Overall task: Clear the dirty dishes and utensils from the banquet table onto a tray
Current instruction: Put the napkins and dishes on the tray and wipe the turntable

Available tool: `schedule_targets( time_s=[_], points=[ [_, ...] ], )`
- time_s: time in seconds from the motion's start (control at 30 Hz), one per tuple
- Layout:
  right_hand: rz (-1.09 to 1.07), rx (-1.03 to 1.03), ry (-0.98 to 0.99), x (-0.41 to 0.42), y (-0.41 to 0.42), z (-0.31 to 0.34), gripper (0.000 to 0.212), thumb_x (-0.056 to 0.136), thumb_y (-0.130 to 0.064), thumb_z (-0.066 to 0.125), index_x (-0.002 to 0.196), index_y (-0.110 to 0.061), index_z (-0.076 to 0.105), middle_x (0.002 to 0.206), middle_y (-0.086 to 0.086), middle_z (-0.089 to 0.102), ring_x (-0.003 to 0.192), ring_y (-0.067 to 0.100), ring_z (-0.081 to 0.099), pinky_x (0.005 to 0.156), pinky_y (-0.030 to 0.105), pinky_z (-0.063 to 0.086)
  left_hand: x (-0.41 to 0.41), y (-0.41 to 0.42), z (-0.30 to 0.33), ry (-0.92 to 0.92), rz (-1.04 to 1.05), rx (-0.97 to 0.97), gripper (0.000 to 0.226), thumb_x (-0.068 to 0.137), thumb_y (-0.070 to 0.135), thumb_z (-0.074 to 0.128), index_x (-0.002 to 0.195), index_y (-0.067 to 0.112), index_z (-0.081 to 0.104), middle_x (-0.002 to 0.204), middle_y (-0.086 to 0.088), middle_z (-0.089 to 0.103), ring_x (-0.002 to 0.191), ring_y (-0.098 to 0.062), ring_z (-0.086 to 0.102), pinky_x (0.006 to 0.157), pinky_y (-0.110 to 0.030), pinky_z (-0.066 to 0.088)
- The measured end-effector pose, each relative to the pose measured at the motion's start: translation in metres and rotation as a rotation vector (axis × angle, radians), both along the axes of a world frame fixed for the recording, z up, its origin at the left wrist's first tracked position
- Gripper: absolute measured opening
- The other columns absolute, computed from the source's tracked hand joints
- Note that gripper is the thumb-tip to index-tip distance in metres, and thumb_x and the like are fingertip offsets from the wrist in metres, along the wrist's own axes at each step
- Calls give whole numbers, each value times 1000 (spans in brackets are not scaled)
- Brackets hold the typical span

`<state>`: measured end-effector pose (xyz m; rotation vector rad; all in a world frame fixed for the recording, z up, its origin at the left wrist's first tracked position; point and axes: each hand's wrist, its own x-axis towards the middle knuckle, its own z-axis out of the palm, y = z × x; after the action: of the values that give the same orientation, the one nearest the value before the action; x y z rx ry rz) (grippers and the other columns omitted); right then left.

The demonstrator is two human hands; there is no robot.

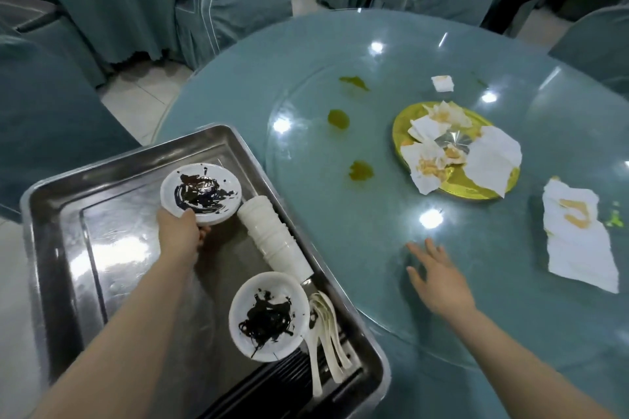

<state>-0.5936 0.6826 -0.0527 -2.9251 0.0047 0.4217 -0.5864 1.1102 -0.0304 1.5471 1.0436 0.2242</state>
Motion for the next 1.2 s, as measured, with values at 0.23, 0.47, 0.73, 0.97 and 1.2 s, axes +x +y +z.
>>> schedule_targets(
  time_s=[0.23,0.47,0.73,0.97,1.2],
  points=[
    [13,-51,-42,3,1,-1,51,96,-40,43,145,-36,31,158,3,18,144,26,18,107,35,34,17,10,-22,50,-199,39,26,97,22,46,122,13,44,71,-10,67,35,-11,51,39,-20,34],
    [18,-78,-32,3,4,-1,51,96,-40,41,146,-37,28,158,1,18,144,25,20,106,34,35,16,20,-18,123,-258,49,30,96,22,38,123,12,47,72,-14,67,39,-18,52,43,-20,34],
    [-32,113,50,13,-13,22,43,98,-27,41,141,-28,41,154,-1,28,139,23,32,108,33,32,8,-11,28,-95,-322,315,25,88,9,43,101,16,63,73,2,69,56,-20,61,53,-31,46],
    [-338,52,49,-23,-96,22,59,97,-33,44,149,-23,18,159,5,10,146,26,9,111,44,27,0,-76,35,-143,-671,340,24,93,8,45,99,24,63,80,10,70,70,-12,64,66,-29,48],
    [-266,-77,243,-46,-131,20,72,96,-49,38,152,-25,-1,160,1,-7,146,28,-1,114,41,19,4,-120,35,-150,-821,363,26,92,1,49,97,22,63,82,10,70,81,-22,66,80,-37,51]
  ],
)
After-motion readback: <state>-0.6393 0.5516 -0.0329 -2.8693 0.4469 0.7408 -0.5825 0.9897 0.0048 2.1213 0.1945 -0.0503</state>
